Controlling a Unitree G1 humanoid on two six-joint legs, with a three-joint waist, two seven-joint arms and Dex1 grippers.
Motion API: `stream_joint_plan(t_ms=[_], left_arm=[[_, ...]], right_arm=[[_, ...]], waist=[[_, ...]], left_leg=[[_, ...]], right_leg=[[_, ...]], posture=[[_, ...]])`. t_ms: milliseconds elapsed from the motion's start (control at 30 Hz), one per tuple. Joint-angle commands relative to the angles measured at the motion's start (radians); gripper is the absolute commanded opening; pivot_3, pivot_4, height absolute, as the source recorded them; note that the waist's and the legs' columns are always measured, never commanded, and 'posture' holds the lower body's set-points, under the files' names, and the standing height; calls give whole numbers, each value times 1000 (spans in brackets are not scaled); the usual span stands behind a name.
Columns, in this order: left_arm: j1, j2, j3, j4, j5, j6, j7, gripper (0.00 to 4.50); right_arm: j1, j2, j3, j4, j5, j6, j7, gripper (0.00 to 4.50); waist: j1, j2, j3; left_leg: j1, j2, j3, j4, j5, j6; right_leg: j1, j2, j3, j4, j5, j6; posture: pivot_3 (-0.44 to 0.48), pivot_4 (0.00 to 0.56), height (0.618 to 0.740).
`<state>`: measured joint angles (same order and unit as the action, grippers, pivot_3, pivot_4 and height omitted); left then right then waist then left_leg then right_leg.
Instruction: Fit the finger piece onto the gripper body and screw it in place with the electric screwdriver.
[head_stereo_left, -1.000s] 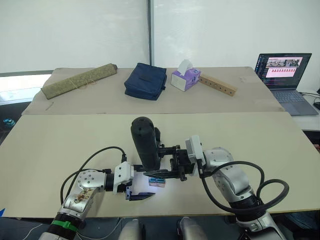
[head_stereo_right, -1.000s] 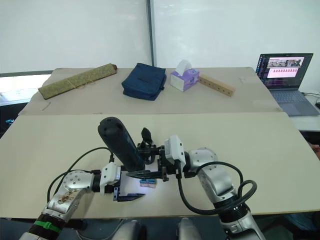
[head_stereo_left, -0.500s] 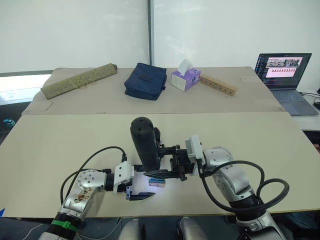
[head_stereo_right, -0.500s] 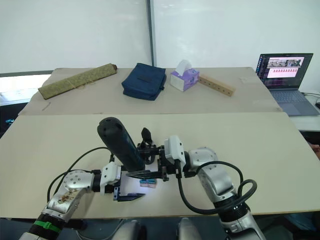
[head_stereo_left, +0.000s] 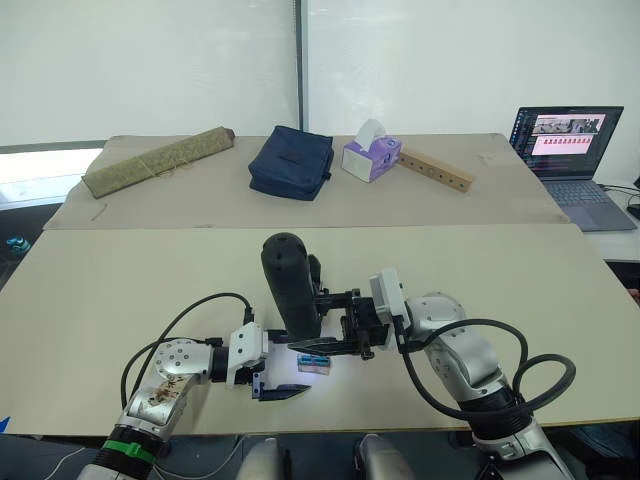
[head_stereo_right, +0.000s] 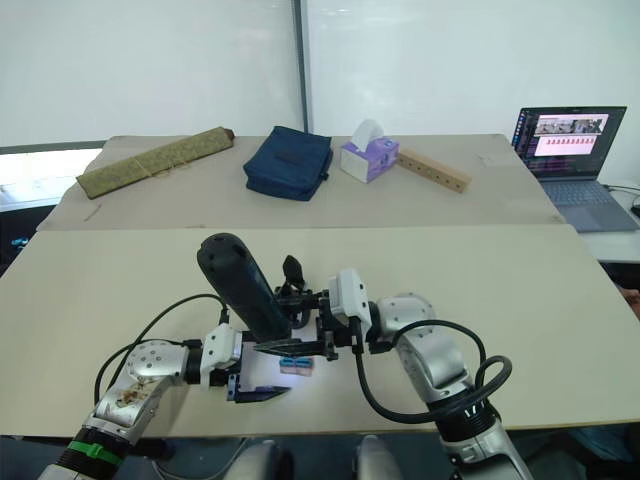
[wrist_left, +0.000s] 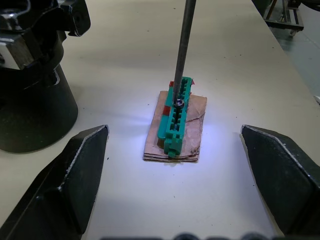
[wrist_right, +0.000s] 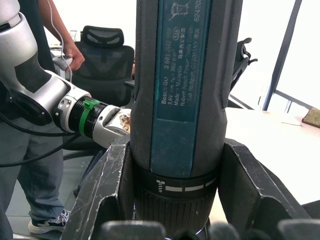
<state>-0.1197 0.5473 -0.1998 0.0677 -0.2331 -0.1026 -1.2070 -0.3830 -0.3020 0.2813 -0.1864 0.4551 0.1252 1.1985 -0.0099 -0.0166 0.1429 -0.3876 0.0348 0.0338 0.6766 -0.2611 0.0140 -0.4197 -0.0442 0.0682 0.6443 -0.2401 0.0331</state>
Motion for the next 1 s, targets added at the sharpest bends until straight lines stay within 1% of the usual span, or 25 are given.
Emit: stream_joint_plan(t_ms=[33, 1000], left_arm=[[13, -3, -32, 26, 29, 20, 13, 4477], [17, -5, -32, 38, 31, 14, 13, 4477]], right_arm=[[-21, 6, -23, -31, 42, -8, 6, 1903], [-23, -2, -26, -43, 70, 11, 4, 1903]], waist=[[0, 0, 0], [0, 0, 0]], left_leg=[[0, 0, 0, 0, 0, 0], [0, 0, 0, 0, 0, 0]], right_leg=[[0, 0, 0, 0, 0, 0], [0, 0, 0, 0, 0, 0]], posture=[[0, 150, 740], [0, 150, 740]])
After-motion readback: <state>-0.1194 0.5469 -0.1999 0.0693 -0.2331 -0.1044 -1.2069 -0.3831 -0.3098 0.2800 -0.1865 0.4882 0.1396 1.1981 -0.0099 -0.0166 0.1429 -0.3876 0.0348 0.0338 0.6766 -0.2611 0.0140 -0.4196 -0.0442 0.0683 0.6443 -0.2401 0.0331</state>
